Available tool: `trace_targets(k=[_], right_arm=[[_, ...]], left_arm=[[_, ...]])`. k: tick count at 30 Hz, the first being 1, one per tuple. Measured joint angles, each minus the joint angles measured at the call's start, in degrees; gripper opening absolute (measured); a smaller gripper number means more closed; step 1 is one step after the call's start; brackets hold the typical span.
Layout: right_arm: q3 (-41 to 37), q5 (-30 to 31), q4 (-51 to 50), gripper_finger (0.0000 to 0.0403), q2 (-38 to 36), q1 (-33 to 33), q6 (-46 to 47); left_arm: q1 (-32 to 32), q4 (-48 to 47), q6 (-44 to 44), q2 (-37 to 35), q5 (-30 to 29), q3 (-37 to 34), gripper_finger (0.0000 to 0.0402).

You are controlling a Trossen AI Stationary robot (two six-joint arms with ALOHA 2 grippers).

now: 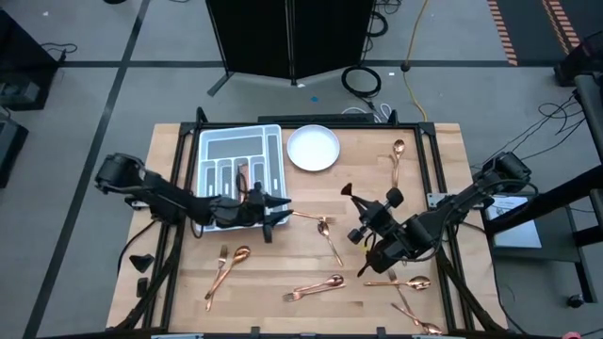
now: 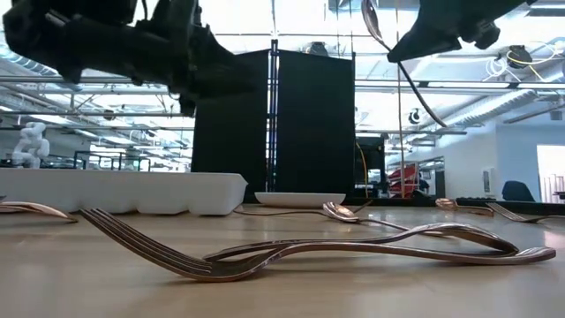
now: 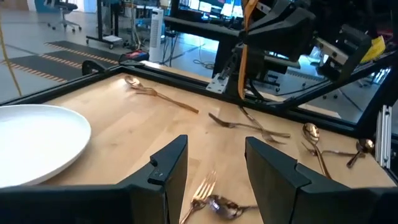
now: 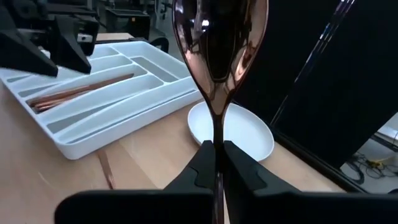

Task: Sort silverware
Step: Put the spoon on the silverware tray

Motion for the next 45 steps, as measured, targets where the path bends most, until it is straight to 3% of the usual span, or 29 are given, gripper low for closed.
trace_targets(k=[2, 6, 13, 17, 21, 25, 29, 36, 41, 45], right_arm=[[0.0, -1.4, 0.6, 0.0000, 0.0, 0.0, -1.6], [0.0, -17.8, 0.7, 0.0000, -0.2, -0.9, -6.8], [-0.9, -28.9, 2.2, 0.0000, -1.8, -5.3, -18.4], [-6.4, -35.9, 11.0, 0.0000, -6.5, -11.9, -25.3], [-13.4, -40.2, 28.1, 0.0000, -12.2, -17.8, -30.8], [-17.8, -40.4, 43.7, 0.0000, -14.7, -21.0, -35.1], [-20.1, -36.8, 60.4, 0.0000, -13.4, -22.6, -36.9], [-21.0, -36.2, 86.6, 0.0000, -3.2, -22.8, -38.6], [-21.0, -36.3, 99.0, 0.0000, 4.5, -22.9, -35.4], [-20.6, -36.1, 106.9, 0.0000, 9.5, -22.9, -34.4]], left_arm=[[0.0, 0.9, 0.0, 2.0, 0.1, 1.4, 0.0155], [0.0, 1.0, 0.0, 3.9, 3.5, 3.9, 0.0155], [0.0, 0.9, 0.5, 4.1, 7.4, 4.6, 0.0155], [0.0, -1.2, 0.4, 4.1, 8.3, 4.6, 0.0155], [-0.1, -2.5, 0.1, 4.1, 10.6, 4.6, 0.0155], [-0.1, -3.6, 0.1, 4.1, 10.9, 4.6, 0.0155], [-0.1, -3.0, 0.0, 4.1, 9.0, 4.6, 0.0155], [-0.1, -0.1, 0.0, 4.1, 1.3, 4.6, 0.0155], [0.0, 1.3, 2.5, 4.0, -5.6, 5.3, 0.0155], [-0.1, 0.8, 8.5, 4.0, -6.8, 7.5, 0.0155]])
